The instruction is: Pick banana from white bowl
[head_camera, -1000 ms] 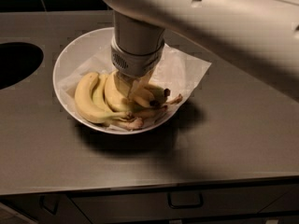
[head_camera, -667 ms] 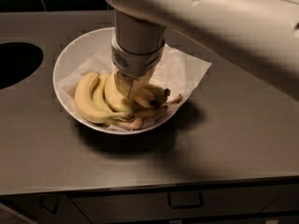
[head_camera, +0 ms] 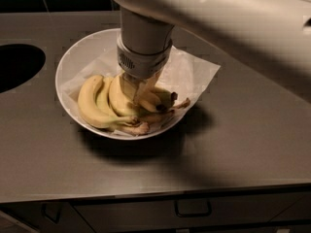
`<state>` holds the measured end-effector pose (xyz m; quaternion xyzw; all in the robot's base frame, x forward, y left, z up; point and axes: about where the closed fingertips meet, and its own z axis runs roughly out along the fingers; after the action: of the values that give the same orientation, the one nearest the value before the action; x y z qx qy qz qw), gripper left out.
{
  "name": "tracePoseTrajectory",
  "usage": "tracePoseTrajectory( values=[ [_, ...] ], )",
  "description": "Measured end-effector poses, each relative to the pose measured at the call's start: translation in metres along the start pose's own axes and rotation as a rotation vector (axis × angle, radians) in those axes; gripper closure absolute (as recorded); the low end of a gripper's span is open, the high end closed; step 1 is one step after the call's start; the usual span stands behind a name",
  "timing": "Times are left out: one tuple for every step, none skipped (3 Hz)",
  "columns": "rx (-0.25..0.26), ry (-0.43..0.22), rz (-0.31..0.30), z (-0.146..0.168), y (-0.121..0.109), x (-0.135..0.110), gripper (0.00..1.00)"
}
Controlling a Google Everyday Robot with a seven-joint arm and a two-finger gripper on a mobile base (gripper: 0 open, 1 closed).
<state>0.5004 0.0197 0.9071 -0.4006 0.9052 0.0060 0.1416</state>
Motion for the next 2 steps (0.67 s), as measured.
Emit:
tracePoseTrajectory(
  values=[
    [-0.005,0.004,0.003,-0.0008,-0.0009,-0.0003,0.50],
    [-0.005,0.004,0.003,-0.0034,-0.0003,-0.0004,0.31]
  ],
)
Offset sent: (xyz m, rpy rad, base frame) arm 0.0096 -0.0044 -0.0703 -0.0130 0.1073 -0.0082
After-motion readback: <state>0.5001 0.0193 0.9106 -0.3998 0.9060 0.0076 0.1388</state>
